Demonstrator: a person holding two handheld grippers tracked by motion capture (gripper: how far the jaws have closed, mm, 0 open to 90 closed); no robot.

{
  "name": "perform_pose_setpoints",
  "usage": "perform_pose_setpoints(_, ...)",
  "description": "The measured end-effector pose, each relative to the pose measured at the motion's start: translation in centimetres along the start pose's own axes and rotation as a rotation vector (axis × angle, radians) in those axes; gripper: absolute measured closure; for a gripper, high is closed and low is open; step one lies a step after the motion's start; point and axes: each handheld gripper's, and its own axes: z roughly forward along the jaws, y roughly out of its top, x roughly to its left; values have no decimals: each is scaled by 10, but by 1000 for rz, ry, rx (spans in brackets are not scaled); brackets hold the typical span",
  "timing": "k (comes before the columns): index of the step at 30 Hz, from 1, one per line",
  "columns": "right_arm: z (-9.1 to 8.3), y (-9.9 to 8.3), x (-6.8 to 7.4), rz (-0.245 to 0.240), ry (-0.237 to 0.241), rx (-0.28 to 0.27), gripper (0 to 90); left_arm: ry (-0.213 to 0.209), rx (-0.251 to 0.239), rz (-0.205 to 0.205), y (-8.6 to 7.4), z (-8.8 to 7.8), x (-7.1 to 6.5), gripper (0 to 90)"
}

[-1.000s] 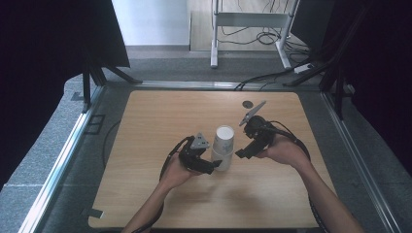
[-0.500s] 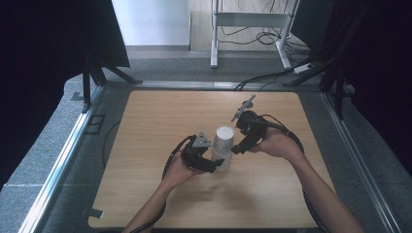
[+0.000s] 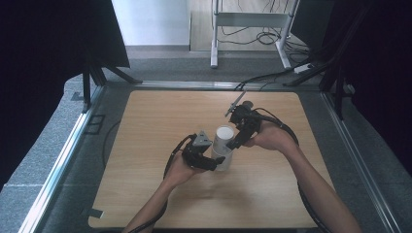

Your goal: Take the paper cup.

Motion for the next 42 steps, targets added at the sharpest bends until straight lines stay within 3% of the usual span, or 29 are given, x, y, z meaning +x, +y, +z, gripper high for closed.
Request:
perform_pose_setpoints(18,-4,28,1,-33,7,55,253,9,-3,14,0,-1,-2,283)
perform_pose_setpoints(29,-3,46,0,-64,-3,122,353,4,4,14,0,-2,-2,307)
perform_pose_setpoints(42,-4,53,1,-65,-8,160,380,10,16,25,-1,0,-3,319)
